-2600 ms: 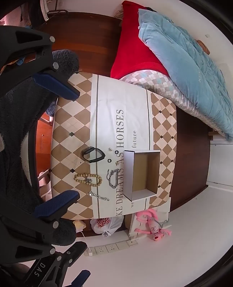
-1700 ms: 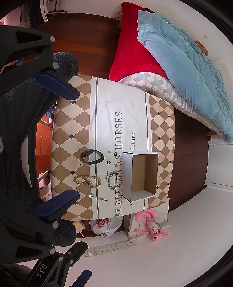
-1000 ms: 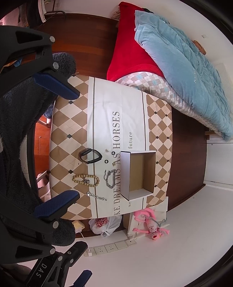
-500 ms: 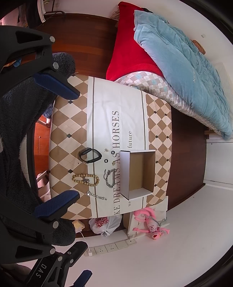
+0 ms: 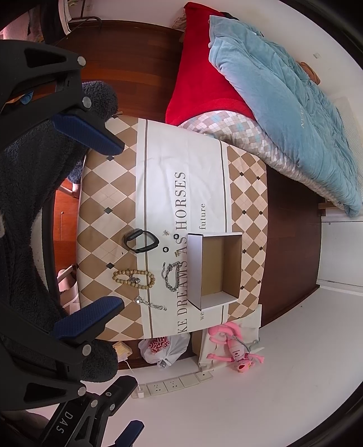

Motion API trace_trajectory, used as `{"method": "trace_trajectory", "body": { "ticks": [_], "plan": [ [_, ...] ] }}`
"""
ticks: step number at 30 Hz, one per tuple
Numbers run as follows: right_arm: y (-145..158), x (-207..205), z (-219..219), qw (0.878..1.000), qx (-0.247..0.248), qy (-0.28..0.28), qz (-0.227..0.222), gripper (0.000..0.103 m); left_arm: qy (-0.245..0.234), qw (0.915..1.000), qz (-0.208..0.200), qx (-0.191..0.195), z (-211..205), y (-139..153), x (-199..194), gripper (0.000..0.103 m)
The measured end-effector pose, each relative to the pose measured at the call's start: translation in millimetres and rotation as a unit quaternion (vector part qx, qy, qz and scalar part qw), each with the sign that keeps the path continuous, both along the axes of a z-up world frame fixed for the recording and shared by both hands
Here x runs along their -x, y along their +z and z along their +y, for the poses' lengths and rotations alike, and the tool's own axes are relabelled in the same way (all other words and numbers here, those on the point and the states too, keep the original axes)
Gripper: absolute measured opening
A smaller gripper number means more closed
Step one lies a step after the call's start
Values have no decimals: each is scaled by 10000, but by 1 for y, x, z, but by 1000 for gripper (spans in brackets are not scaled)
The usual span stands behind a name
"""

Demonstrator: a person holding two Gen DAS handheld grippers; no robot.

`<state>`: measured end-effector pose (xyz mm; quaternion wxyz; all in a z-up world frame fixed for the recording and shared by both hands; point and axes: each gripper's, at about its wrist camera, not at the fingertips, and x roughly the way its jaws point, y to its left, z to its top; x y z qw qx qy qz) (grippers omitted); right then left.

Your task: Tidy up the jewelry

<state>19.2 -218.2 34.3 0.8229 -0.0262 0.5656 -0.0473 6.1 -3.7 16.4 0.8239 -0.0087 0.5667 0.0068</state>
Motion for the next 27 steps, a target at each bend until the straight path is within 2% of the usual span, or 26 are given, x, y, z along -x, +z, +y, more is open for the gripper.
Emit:
{"method": "trace_trajectory", "body": {
  "ticks": [16,18,22,23,27],
  "plan": [
    [3,-2,1,10000,14,5,-18,103,-2,10000,-12,11,-2,0,1,103],
    [17,-9,-4,10000,6,-18,-50,103,-24,10000,-25,-4,-1,0,1,103],
    [19,-15,-11,9997,-141,-90,-166,103,-91,9992,-233,-297,-7,-6,-9,103],
    [16,-20,-16,9993,-251,-149,-234,103,-90,9990,-249,-358,-8,-11,-14,103],
    [-36,-39,-35,9985,-338,-421,-51,103,-17,9985,-138,-525,-5,-47,-41,103]
  ]
}}
